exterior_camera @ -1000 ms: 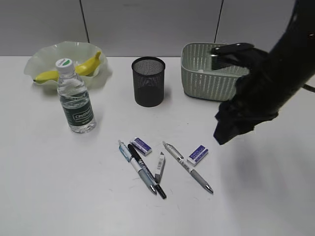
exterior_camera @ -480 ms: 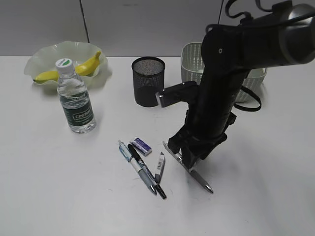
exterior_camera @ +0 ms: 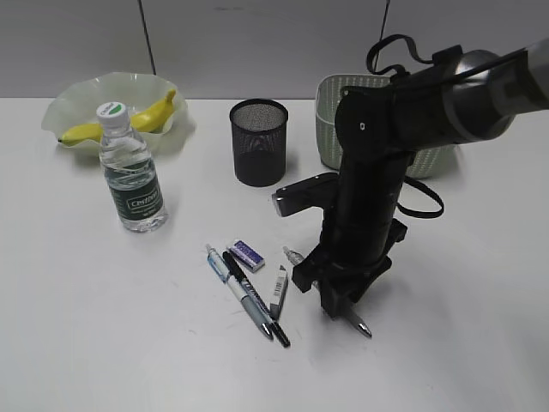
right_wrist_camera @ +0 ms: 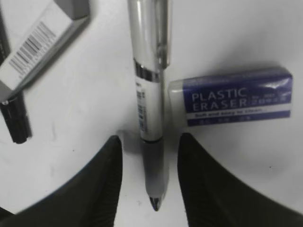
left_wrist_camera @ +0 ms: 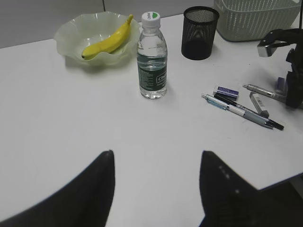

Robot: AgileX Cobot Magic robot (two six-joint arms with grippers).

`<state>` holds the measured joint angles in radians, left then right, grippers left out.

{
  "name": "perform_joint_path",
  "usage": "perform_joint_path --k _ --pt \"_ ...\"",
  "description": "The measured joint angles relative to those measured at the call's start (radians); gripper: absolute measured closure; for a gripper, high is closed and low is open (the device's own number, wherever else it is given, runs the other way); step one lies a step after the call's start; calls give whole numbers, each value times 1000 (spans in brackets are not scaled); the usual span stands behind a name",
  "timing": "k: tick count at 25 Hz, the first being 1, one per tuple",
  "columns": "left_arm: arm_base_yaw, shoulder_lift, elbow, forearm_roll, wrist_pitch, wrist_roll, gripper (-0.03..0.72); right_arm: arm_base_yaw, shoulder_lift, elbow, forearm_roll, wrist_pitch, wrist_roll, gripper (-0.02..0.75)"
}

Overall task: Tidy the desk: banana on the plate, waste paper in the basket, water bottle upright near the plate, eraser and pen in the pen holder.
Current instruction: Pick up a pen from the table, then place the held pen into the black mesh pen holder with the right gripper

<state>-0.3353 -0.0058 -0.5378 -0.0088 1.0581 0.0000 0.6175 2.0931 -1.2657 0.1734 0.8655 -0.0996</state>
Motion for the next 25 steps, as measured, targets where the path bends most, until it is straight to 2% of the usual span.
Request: perform_joint_path --k 3,5,8,12,18,22,25 --pt "0 0 0 0 0 0 263 0 17 -3 -2 -13 1 430" --pt "0 0 0 0 0 0 263 0 24 -13 -13 -12 1 468" --pt "0 0 0 0 0 0 263 1 32 -32 -38 11 1 627" --pt "0 0 0 0 0 0 263 1 38 -86 -49 73 -10 628" --pt "0 0 0 0 0 0 263 2 -45 -179 16 136 -44 628" --pt "0 0 0 0 0 0 263 2 -132 -230 39 104 -49 628" --pt "0 0 0 0 0 0 263 4 -176 -241 42 -6 -50 628"
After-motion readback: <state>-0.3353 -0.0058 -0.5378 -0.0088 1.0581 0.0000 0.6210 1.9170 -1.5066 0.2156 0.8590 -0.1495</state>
